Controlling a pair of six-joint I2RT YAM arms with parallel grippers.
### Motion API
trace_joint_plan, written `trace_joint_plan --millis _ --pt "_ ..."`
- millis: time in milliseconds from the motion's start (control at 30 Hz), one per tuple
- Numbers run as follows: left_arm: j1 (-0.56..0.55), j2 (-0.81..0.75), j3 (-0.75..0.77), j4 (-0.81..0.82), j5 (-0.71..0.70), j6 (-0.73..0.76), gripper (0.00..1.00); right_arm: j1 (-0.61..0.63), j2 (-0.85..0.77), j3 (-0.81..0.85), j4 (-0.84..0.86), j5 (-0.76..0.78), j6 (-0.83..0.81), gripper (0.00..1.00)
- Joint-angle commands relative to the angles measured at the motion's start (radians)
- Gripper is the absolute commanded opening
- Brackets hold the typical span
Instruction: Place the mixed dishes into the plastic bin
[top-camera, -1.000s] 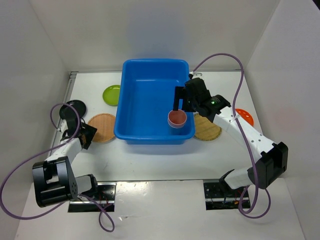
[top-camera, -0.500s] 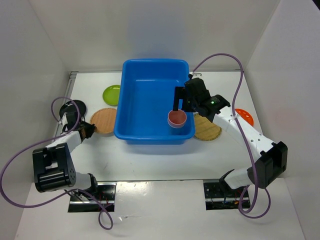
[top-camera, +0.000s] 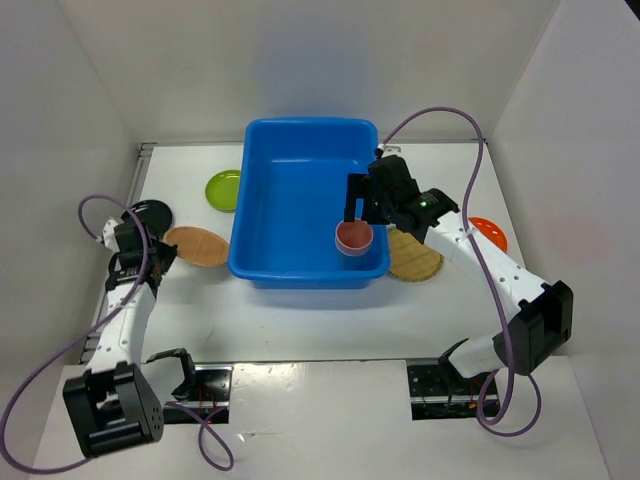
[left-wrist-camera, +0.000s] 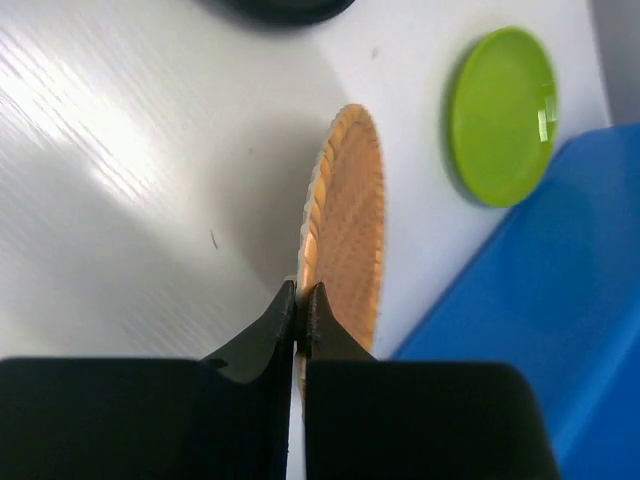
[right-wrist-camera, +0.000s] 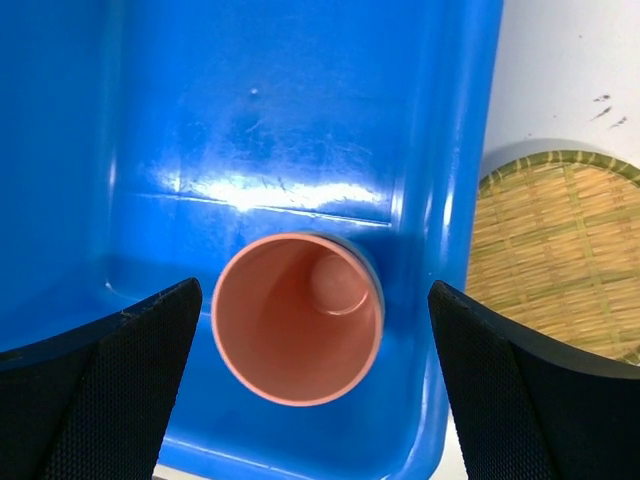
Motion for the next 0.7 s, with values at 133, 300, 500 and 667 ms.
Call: trace_joint_plan --millis 133,300,500,667 --pt "0.002 -0.135 0.138 -0.093 -0.021 0.098 0.00 -0.012 -0.107 0.042 0.143 -0.088 -0.005 0.99" --pt "0.011 -0.186 0.170 -0.082 0.021 0.130 0.00 -0.070 -0.210 -0.027 0.264 -0.232 0.004 0.99" --pt "0.022 -0.184 0.403 -0.082 0.174 0.207 0.00 -0.152 -0.254 -0.047 0.287 -0.258 0.015 0.99" --pt "0.022 -0.137 0.518 -0.018 0.223 0.206 0.00 -0.185 -0.254 -0.091 0.278 -0.162 0.055 0.99"
